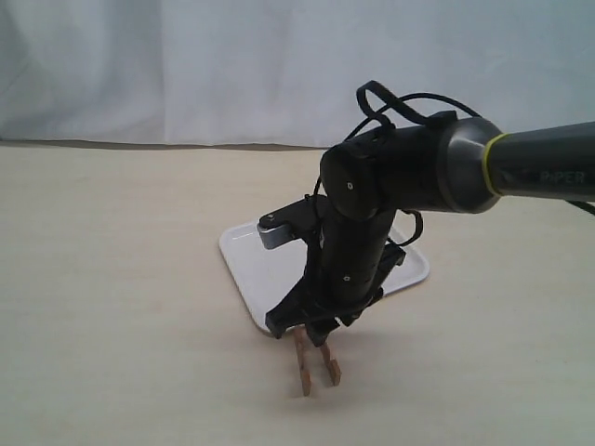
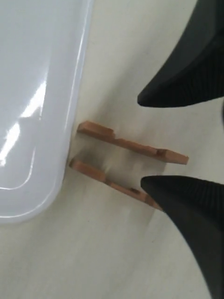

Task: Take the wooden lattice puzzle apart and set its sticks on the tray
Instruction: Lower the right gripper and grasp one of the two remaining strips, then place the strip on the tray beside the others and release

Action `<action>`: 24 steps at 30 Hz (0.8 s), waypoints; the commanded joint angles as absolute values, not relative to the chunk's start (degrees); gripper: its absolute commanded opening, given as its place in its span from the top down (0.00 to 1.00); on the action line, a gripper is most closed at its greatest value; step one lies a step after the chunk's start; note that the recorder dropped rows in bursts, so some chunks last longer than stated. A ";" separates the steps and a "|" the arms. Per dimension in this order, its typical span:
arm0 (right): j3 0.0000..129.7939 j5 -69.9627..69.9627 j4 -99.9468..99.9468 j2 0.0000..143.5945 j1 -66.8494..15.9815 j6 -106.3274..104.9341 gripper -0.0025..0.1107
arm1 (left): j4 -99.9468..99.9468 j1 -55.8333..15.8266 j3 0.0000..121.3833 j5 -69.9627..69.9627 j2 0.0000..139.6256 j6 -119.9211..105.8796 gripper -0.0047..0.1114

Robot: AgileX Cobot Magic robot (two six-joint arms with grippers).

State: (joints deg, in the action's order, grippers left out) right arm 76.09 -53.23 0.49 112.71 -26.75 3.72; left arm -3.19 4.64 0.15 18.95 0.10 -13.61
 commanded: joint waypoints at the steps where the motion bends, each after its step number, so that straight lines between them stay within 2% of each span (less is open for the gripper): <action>1: 75.28 -50.85 1.32 112.36 -26.80 5.20 0.59 | -3.05 4.21 0.00 18.47 0.00 -13.25 0.96; 18: 74.97 -48.39 2.00 117.14 -26.80 5.20 0.59 | -3.05 4.21 0.00 18.47 0.00 -13.25 0.96; 20: 74.58 -47.61 2.38 117.51 -26.80 5.20 0.65 | -3.05 4.21 0.00 18.47 0.00 -13.25 0.96; 23: 73.78 -46.16 2.38 117.79 -26.80 3.68 0.83 | -3.05 4.21 0.00 18.47 0.00 -13.25 0.96; 24: 73.78 -46.57 2.38 117.87 -26.80 2.69 0.93 | -3.05 4.21 0.00 18.47 0.00 -13.25 0.96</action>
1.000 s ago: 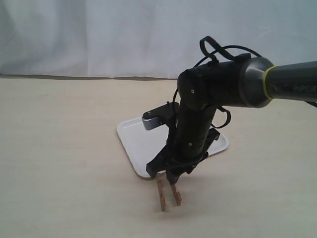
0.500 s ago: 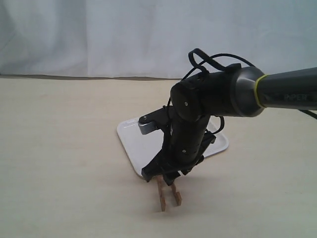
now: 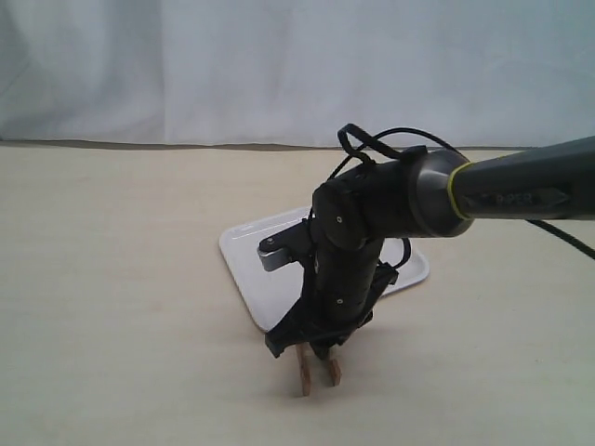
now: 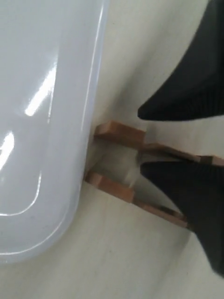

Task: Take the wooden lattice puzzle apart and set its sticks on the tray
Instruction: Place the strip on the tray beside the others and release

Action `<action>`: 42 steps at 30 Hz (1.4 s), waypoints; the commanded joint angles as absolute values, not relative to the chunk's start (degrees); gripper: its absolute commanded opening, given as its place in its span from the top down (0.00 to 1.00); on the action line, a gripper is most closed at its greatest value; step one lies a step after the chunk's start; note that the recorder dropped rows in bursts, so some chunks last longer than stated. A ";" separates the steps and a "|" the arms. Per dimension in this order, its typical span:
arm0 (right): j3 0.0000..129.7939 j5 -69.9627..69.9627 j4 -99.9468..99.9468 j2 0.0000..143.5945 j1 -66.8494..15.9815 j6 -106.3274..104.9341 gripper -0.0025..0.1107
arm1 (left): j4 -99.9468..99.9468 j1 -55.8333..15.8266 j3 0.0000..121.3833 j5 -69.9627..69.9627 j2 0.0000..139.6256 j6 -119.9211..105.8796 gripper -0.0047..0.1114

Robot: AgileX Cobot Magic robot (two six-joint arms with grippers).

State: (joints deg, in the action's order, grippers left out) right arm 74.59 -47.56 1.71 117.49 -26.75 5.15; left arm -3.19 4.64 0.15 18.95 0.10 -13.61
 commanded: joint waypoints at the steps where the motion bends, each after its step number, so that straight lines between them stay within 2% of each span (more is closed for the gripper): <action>1: 73.89 -47.06 2.38 117.60 -26.80 1.94 0.94 | -3.05 4.21 0.00 18.47 0.00 -13.25 0.96; 11: 79.63 -48.81 5.60 110.34 -26.68 -0.41 0.94 | -3.05 4.21 0.00 18.47 0.00 -13.25 0.96; 15: 81.63 -44.25 10.85 111.23 -26.68 2.90 0.94 | -3.05 4.21 0.00 18.47 0.00 -13.25 0.96; 20: 81.95 -41.30 27.08 114.79 -26.82 16.17 0.94 | -3.05 4.21 0.00 18.47 0.00 -13.25 0.96; 27: 81.95 -46.69 58.16 119.53 -32.87 38.66 0.94 | -3.05 4.21 0.00 18.47 0.00 -13.25 0.96; 35: 82.61 -46.85 60.94 124.49 -33.44 40.97 0.94 | -3.05 4.21 0.00 18.47 0.00 -13.25 0.96; 38: 82.61 -46.75 60.48 125.06 -33.44 42.70 0.88 | -3.05 4.21 0.00 18.47 0.00 -13.25 0.96; 42: 82.51 -46.45 57.88 125.15 -33.44 42.73 0.72 | -3.05 4.21 0.00 18.47 0.00 -13.25 0.96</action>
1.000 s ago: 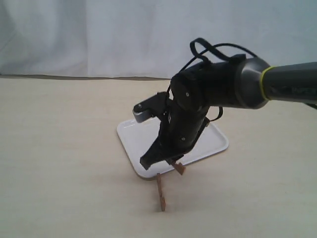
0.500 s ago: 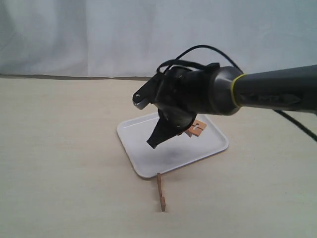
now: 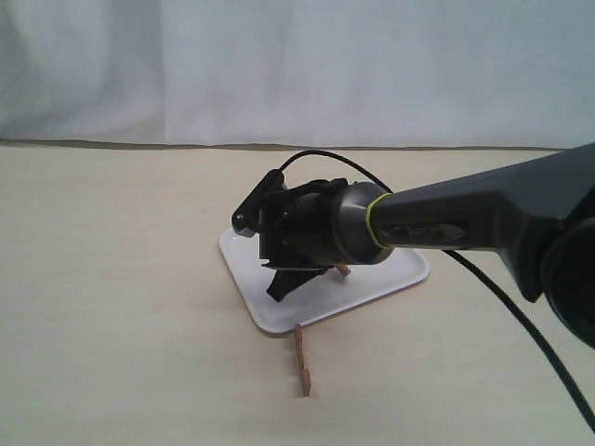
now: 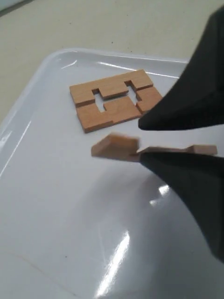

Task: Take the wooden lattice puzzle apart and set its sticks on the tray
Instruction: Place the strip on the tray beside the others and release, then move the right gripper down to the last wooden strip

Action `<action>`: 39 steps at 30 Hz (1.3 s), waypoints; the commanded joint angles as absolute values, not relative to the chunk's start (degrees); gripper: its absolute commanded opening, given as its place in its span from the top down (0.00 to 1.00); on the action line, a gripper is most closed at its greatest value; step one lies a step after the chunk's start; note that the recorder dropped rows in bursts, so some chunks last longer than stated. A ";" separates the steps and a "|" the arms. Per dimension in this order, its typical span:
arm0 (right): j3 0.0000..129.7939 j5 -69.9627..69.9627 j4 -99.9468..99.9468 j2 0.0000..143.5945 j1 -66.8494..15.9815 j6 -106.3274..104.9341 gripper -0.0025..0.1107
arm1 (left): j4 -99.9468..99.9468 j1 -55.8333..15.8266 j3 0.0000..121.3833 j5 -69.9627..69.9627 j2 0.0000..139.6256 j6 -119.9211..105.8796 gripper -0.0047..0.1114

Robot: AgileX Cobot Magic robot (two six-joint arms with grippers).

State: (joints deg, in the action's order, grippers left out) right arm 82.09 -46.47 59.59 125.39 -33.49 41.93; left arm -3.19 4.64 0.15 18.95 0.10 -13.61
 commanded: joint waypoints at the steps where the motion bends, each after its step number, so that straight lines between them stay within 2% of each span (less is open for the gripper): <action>1: 82.51 -46.38 57.76 125.15 -33.44 42.73 0.68 | -3.05 4.21 0.00 18.47 0.00 -13.25 0.96; 3: 82.51 -46.56 56.80 125.04 -33.71 42.30 0.62 | -3.05 4.21 0.00 18.47 0.00 -13.25 0.96; 5: 82.51 -46.44 54.74 124.43 -34.48 39.05 0.59 | -3.05 4.21 0.00 18.47 0.00 -13.25 0.96; 12: 82.51 -43.80 41.12 117.87 -36.82 26.21 0.60 | -3.05 4.21 0.00 18.47 0.00 -13.25 0.96; 20: 82.15 -48.64 10.47 113.78 -33.96 5.68 0.60 | -3.05 4.21 0.00 18.37 0.00 -13.25 0.96; 24: 79.66 -48.73 9.09 113.90 -33.99 5.59 0.59 | -3.05 4.21 0.00 18.37 0.00 -13.25 0.96; 31: 76.20 -47.66 9.43 113.90 -34.11 9.79 0.42 | -3.05 4.21 0.00 18.37 0.00 -13.25 0.96; 39: 71.34 -41.79 9.16 113.90 -34.00 14.41 0.41 | -3.05 4.21 0.00 18.37 0.00 -13.25 0.96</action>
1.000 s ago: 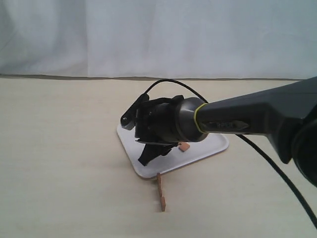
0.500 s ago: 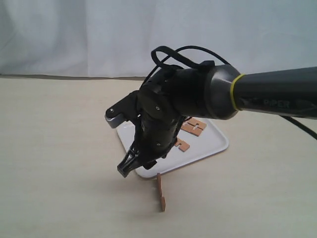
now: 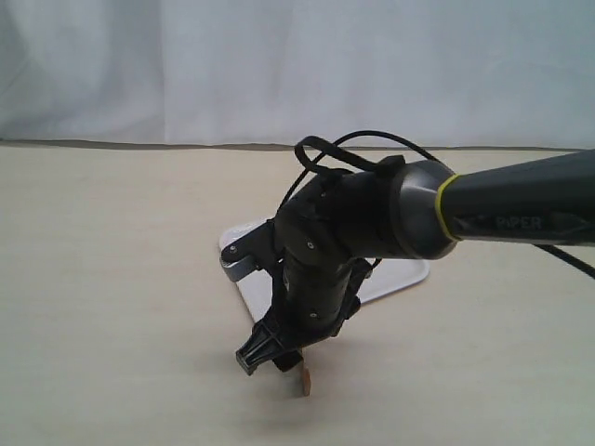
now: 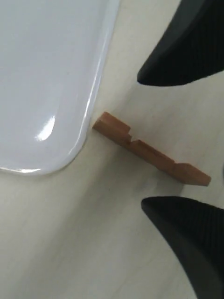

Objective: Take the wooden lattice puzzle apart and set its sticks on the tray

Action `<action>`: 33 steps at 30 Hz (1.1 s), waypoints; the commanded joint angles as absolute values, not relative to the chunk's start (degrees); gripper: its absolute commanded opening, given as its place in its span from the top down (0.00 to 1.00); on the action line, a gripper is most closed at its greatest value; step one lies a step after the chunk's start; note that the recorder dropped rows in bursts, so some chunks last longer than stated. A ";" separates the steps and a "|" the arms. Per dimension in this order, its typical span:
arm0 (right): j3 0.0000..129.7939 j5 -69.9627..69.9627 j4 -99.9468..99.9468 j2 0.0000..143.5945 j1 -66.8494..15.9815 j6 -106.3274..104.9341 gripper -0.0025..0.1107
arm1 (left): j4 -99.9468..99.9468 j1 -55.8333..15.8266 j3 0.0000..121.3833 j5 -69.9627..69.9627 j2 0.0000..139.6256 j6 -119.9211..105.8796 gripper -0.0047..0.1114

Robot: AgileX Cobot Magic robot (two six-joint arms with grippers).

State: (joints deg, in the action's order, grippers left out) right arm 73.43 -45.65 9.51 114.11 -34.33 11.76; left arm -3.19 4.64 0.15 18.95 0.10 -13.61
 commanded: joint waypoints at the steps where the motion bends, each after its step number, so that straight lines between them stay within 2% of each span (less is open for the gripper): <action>1: 70.79 -41.01 9.16 113.90 -34.00 15.26 0.42 | -3.05 4.21 0.00 18.37 0.00 -13.25 0.96; 6: 68.86 -39.15 9.16 113.90 -34.00 16.30 0.49 | -3.05 4.21 0.00 18.37 0.00 -13.25 0.96; 13: 67.09 -35.06 9.16 114.13 -34.00 18.28 0.72 | -3.05 4.21 0.00 18.37 0.00 -13.25 0.96; 16: 66.85 -33.47 9.48 114.75 -34.00 18.91 0.79 | -3.05 4.21 0.00 18.49 0.00 -13.25 0.96; 19: 66.96 -33.31 9.90 114.50 -34.00 19.13 0.94 | -3.05 4.21 0.00 18.49 0.00 -13.25 0.96; 28: 67.22 -32.03 10.12 103.92 -34.11 17.72 0.94 | -3.05 4.21 0.00 18.49 0.00 -13.25 0.96; 33: 67.79 -27.95 21.43 101.12 -33.84 25.09 0.94 | -3.05 4.21 0.00 18.49 0.00 -13.25 0.96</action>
